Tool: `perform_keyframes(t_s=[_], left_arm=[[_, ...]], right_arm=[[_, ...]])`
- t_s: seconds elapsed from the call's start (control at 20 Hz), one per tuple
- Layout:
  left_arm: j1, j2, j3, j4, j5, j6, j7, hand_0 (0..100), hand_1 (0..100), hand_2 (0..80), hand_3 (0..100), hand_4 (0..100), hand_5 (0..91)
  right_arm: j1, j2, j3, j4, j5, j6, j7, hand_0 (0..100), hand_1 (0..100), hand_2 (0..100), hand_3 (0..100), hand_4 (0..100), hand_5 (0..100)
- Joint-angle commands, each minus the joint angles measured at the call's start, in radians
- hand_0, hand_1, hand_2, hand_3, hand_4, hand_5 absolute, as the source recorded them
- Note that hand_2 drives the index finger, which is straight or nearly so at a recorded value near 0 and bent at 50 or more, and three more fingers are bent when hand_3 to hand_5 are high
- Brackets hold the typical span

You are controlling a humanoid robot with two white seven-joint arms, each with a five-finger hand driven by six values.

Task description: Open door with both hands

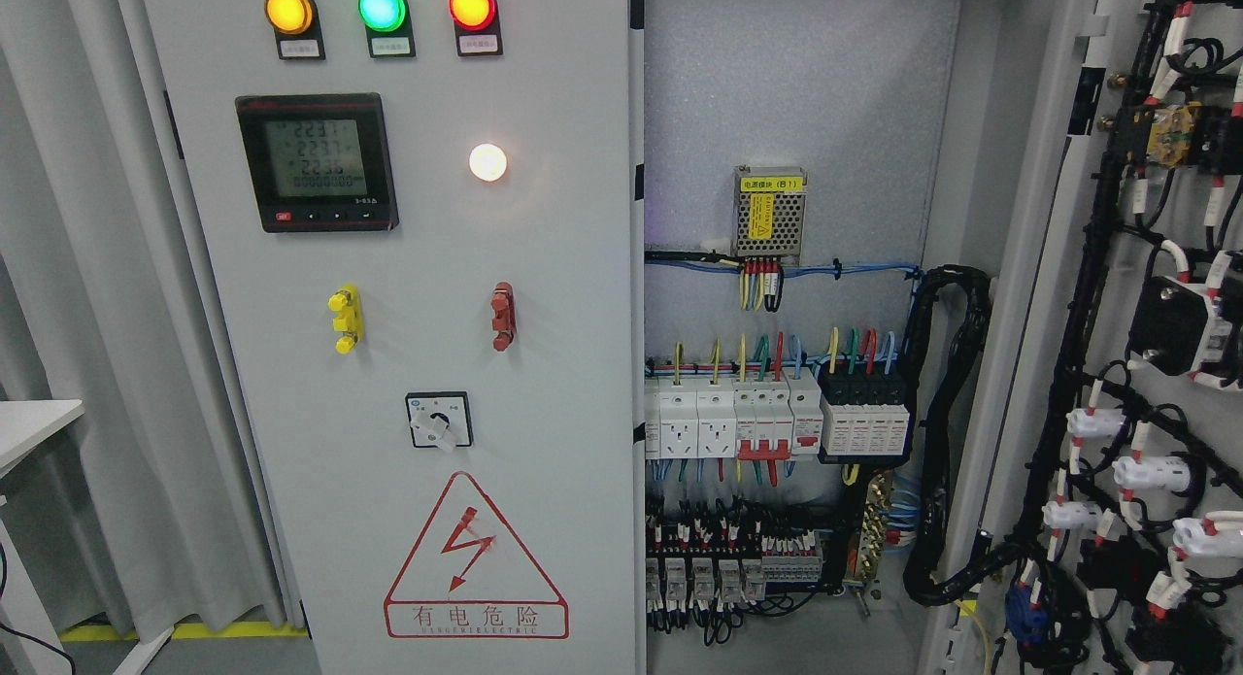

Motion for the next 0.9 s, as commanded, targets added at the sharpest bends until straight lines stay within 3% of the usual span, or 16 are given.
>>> perform_keyframes(t_s=[0.0, 0.1, 0.2, 0.3, 0.45, 0.55, 0.75, 0.85], left_arm=[[0.524, -0.036, 0.450, 0.283, -0.208, -0.020, -0.009, 29, 0, 2.9, 3, 3, 0.0], [0.565, -0.053, 0.491, 0.428, -0.207, -0.031, -0.009, 29, 0, 2.9, 3, 3, 0.0], [0.571, -0.119, 0.492, 0.630, -0.205, -0.031, -0.004, 29, 0, 2.9, 3, 3, 0.0], [0.559, -0.252, 0.529, 0.941, -0.205, -0.034, 0.001, 29, 0, 2.9, 3, 3, 0.0], [0.463, -0.432, 0.671, 1.407, -0.215, -0.054, 0.011, 29, 0, 2.9, 3, 3, 0.0], [0.409, -0.477, 0.738, 1.583, -0.213, -0.057, 0.068, 29, 0, 2.9, 3, 3, 0.0], [0.409, -0.478, 0.779, 1.603, -0.212, -0.054, 0.264, 29, 0, 2.9, 3, 3, 0.0], [0.415, -0.486, 0.778, 1.603, -0.215, -0.054, 0.298, 29, 0, 2.9, 3, 3, 0.0]], right_arm=[[0.118, -0.073, 0.057, -0.371, -0.003, 0.004, -0.003, 22, 0, 0, 0, 0, 0], [0.153, -0.075, 0.054, -0.446, -0.003, 0.016, -0.003, 22, 0, 0, 0, 0, 0], [0.193, -0.076, 0.051, -0.541, -0.003, 0.016, -0.003, 22, 0, 0, 0, 0, 0], [0.227, -0.093, 0.052, -0.641, -0.003, 0.016, -0.003, 22, 0, 0, 0, 0, 0], [0.278, -0.108, 0.051, -0.824, -0.003, 0.016, -0.003, 22, 0, 0, 0, 0, 0], [0.296, -0.119, 0.046, -0.962, -0.005, 0.016, -0.003, 22, 0, 0, 0, 0, 0], [0.296, -0.124, 0.047, -1.179, -0.005, 0.016, -0.003, 22, 0, 0, 0, 0, 0], [0.295, -0.124, 0.049, -1.276, -0.006, 0.016, -0.003, 22, 0, 0, 0, 0, 0]])
